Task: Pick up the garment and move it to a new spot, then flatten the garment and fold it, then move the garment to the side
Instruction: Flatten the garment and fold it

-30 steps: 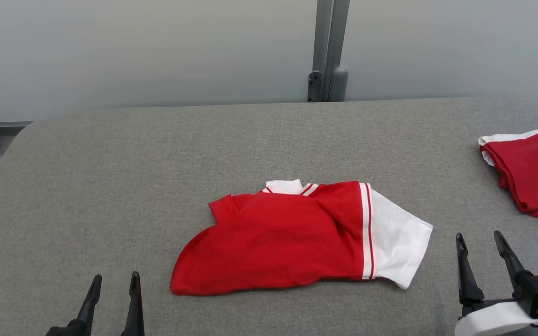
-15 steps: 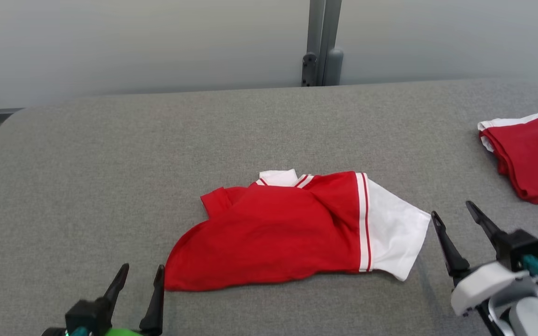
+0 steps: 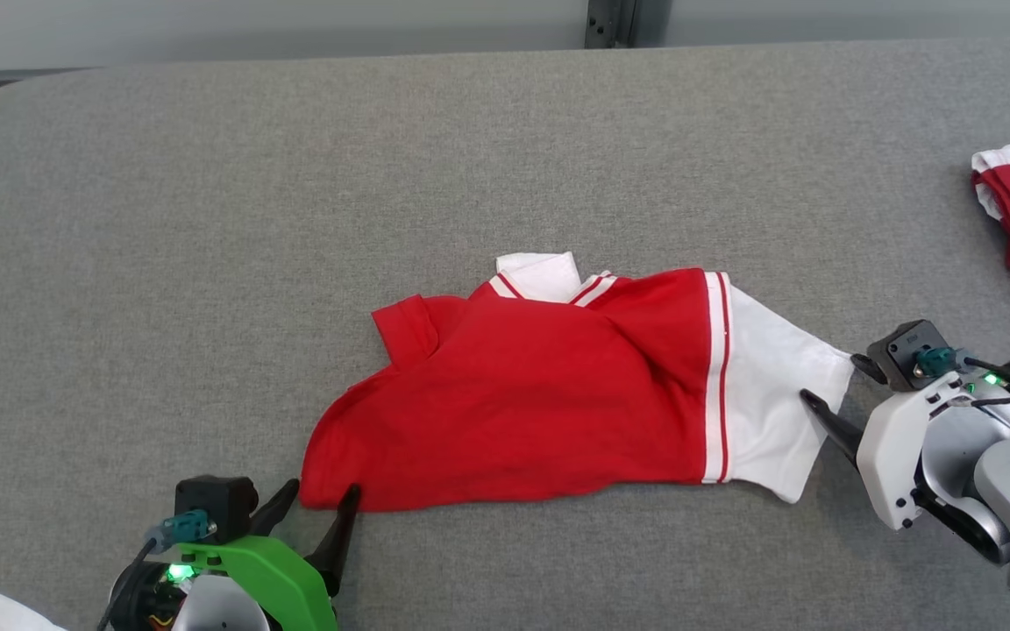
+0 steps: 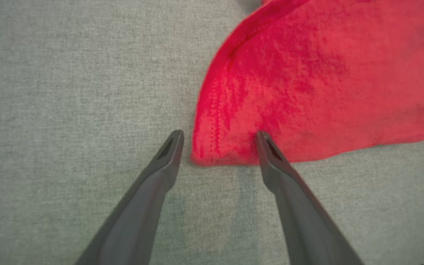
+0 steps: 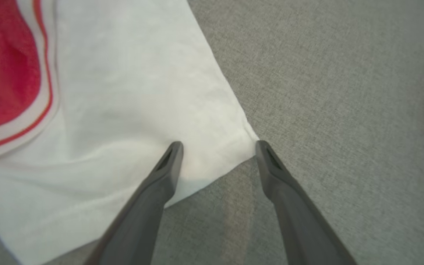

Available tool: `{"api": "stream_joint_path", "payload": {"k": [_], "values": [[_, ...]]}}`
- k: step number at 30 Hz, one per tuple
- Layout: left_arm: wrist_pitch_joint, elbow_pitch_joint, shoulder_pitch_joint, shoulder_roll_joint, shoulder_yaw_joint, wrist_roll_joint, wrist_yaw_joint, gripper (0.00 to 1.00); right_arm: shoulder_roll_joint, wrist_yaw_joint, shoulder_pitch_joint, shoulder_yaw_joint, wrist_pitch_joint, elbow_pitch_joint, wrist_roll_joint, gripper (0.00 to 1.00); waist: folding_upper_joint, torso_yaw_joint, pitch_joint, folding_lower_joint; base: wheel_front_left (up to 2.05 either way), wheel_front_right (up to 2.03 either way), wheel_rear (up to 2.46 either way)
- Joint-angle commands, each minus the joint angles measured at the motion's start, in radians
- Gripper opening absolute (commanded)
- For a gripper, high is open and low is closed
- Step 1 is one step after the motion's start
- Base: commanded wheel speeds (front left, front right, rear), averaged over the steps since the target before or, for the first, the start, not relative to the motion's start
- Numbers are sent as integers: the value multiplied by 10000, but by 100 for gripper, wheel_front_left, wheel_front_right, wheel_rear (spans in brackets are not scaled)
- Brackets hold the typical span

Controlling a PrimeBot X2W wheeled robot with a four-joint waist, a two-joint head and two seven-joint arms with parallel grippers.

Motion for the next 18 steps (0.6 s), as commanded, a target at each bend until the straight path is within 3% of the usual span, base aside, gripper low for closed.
{"api": "stream_joint_path", "payload": {"k": [1, 8, 17, 18], "values": [[36, -80, -183, 93, 14, -60, -15, 100, -48, -15, -154, 121, -26, 136, 170, 100, 0, 231, 362, 0, 0, 0, 0], [-21, 29, -278, 193, 45, -137, -6, 100, -208, -16, -507, 735, -353, 627, 525, 100, 0, 222, 498, 0, 0, 0, 0], [210, 192, -375, 279, -728, -491, -41, 100, -83, -16, -763, 1391, -519, 1133, 913, 100, 0, 147, 465, 0, 0, 0, 0], [198, 203, -382, 307, -828, -529, -45, 91, -72, -15, -777, 1504, -480, 1175, 961, 100, 0, 146, 466, 0, 0, 0, 0]]}}
